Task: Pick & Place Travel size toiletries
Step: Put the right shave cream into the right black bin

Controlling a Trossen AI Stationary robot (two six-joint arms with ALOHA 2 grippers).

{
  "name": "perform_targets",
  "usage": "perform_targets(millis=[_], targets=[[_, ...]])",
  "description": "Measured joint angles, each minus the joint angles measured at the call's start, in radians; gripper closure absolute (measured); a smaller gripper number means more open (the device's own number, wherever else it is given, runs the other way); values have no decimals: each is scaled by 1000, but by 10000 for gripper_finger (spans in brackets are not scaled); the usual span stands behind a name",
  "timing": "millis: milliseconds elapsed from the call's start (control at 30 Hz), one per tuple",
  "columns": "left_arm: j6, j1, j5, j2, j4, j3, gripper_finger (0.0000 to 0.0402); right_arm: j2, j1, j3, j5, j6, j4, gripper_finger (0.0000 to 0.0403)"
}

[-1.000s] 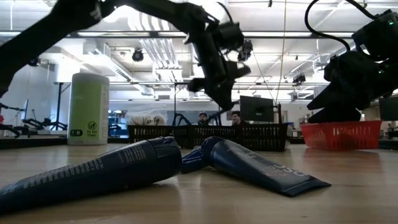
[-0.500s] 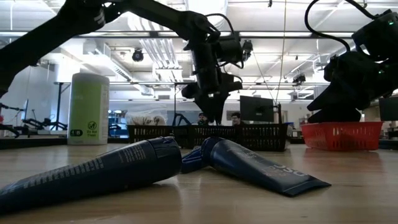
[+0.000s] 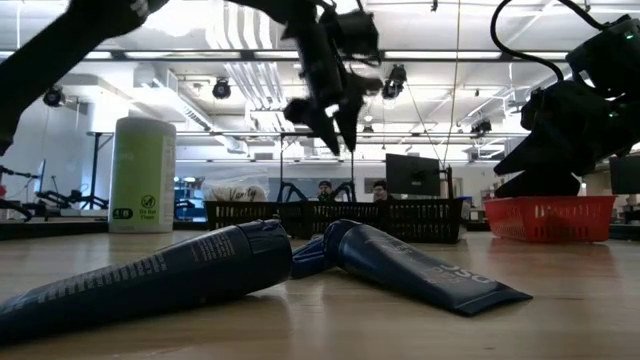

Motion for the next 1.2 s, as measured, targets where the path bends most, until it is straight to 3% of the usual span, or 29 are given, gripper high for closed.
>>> perform_targets(millis=[233,667,767,967,1067,1200], targets=[[63,21,240,-139,-12,-1,238,0,0,0,0,0,0,116],[63,19,214,-173,-50,-2,239,0,-2,1,65,-8,-7,77],[63,18,214,-172,-52,-2,238,1,-3,-2,56,-7,85,70],[74,19,213,-172,-50,-2,238,-1,-2,-1,48,-339,505,72],[74,19,213,-172,-50,-3,238,-13,-3,1,37,-537,581,87],[74,19,213,-172,-52,-3,239,-62,-4,-1,-86,-446,526,111]])
